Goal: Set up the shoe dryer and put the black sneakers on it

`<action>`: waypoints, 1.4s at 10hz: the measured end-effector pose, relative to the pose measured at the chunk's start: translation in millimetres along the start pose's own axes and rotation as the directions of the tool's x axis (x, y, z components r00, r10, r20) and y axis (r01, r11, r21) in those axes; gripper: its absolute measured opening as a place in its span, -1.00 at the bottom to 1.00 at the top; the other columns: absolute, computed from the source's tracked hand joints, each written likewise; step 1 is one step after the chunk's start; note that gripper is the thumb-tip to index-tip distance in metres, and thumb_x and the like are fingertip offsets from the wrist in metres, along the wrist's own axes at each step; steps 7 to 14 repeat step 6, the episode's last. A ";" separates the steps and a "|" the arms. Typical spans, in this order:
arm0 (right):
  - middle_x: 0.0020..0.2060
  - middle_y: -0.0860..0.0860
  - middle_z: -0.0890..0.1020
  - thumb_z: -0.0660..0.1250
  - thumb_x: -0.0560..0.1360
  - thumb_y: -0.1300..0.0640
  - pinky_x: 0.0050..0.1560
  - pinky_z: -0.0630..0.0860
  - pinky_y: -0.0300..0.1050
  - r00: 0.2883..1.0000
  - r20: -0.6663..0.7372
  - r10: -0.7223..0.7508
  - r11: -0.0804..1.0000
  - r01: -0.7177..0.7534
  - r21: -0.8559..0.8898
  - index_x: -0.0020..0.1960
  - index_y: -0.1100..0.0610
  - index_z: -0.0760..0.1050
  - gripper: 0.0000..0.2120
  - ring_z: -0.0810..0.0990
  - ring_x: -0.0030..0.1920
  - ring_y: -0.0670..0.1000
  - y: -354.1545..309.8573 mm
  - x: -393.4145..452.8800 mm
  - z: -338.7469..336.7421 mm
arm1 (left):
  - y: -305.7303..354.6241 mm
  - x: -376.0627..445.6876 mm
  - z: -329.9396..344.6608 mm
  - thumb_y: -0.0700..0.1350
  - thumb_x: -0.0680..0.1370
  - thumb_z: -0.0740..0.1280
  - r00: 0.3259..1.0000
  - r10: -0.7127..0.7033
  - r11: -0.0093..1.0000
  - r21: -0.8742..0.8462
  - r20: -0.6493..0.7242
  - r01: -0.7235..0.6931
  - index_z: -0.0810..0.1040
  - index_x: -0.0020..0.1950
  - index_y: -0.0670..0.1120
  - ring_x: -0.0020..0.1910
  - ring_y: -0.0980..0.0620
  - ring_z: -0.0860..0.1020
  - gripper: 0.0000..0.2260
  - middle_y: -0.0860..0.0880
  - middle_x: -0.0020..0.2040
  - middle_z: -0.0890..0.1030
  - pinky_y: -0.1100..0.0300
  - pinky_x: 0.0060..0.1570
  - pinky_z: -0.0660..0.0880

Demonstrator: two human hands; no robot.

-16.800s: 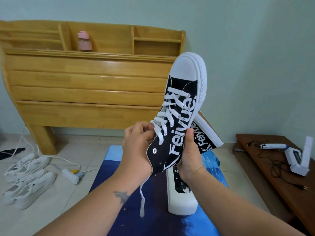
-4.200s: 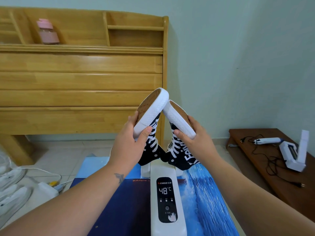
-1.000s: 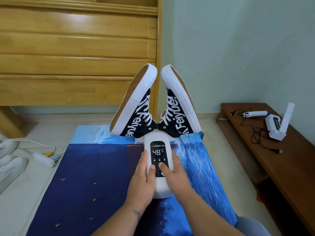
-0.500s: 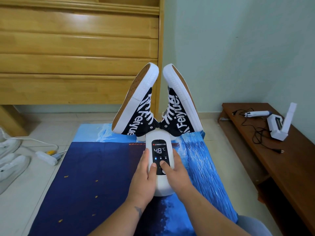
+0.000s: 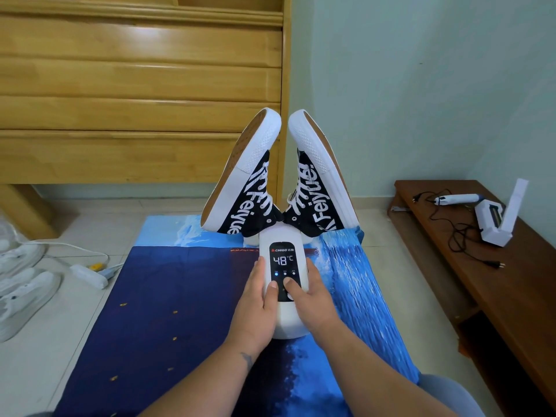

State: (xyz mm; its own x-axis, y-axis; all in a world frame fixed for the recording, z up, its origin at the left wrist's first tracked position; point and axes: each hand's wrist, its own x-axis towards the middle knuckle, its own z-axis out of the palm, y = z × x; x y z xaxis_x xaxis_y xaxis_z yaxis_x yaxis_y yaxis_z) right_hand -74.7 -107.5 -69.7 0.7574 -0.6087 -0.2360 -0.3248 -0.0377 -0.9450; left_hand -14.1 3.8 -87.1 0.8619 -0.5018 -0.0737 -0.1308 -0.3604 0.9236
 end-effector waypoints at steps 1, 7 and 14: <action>0.01 -0.19 0.64 0.32 0.54 0.10 -0.12 0.47 -0.32 1.000 0.011 -0.001 1.000 0.001 -0.011 0.23 -0.26 0.37 -0.64 0.60 0.00 -0.20 0.6 1.5 -0.4 | 2.5 1.0 -1.2 0.02 0.63 0.09 1.000 0.002 1.000 0.021 0.013 -0.003 0.04 0.55 0.17 0.48 0.20 0.16 -0.51 0.18 0.55 0.13 0.31 0.34 0.12; 0.16 -0.09 0.58 0.39 0.49 -0.11 0.12 0.47 -0.19 0.986 0.006 -0.166 0.956 0.162 -0.242 0.29 0.01 0.48 -0.58 0.53 0.21 -0.04 -56.7 5.1 -22.8 | 61.0 20.9 -56.8 0.08 0.61 0.17 0.992 0.075 0.978 0.189 0.099 -0.092 0.56 0.17 0.08 0.13 0.11 0.52 -0.76 0.12 0.11 0.59 0.26 0.05 0.34; 0.16 -0.09 0.58 0.39 0.49 -0.11 0.12 0.47 -0.19 0.986 0.006 -0.166 0.956 0.162 -0.242 0.29 0.01 0.48 -0.58 0.53 0.21 -0.04 -56.7 5.1 -22.8 | 61.0 20.9 -56.8 0.08 0.61 0.17 0.992 0.075 0.978 0.189 0.099 -0.092 0.56 0.17 0.08 0.13 0.11 0.52 -0.76 0.12 0.11 0.59 0.26 0.05 0.34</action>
